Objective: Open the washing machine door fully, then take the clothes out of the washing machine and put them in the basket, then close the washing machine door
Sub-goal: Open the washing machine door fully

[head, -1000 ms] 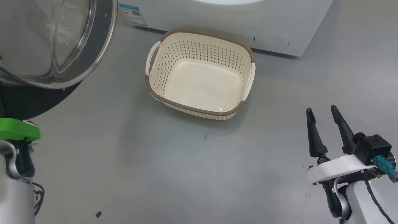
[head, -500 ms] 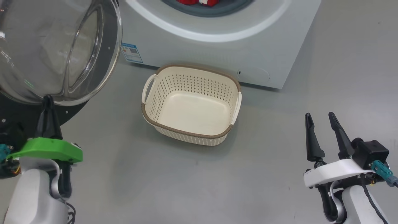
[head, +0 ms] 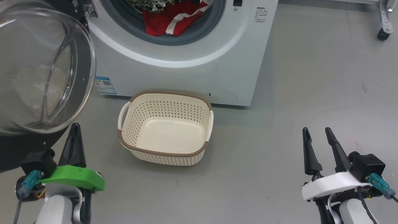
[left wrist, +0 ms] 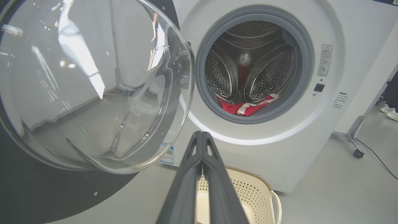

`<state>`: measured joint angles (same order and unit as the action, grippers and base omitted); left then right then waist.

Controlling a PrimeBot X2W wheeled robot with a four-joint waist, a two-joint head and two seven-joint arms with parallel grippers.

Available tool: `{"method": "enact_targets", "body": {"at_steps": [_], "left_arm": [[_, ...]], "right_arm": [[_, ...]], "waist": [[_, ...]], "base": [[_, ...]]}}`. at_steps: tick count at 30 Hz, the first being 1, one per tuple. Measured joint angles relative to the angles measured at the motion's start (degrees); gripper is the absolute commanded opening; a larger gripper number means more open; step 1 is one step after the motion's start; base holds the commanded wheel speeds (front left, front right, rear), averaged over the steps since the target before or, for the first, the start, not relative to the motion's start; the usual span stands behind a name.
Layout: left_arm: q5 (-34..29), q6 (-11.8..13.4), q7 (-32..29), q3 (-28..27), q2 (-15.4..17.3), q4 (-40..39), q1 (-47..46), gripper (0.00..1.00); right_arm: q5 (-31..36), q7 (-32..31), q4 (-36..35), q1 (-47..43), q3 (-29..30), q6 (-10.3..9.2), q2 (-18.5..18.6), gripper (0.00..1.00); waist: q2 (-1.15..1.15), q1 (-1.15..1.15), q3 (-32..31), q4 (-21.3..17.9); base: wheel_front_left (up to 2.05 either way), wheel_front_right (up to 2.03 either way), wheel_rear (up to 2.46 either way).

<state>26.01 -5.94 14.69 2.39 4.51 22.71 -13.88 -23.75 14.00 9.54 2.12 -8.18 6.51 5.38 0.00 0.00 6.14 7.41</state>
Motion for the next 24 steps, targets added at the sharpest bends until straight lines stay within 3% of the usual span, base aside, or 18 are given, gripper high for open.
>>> {"method": "enact_targets", "body": {"at_steps": [9,24], "left_arm": [[-3.0,-0.4,0.0,4.4,-0.6,-1.6,2.9,0.00],[-3.9,-0.4,0.0,5.0,-1.2,-4.5,4.7,0.00]], "right_arm": [[0.0,0.0,-1.4,-2.1,0.3,-0.01,-0.1,1.00],[0.0,0.1,-3.0,-2.8,0.9,-0.01,-0.5,1.00]], "waist": [[0.00,0.00,-2.0,-3.4],[0.00,0.00,-1.6,-3.3]], "base": [[0.00,0.00,0.00],[0.00,0.00,0.00]]}}
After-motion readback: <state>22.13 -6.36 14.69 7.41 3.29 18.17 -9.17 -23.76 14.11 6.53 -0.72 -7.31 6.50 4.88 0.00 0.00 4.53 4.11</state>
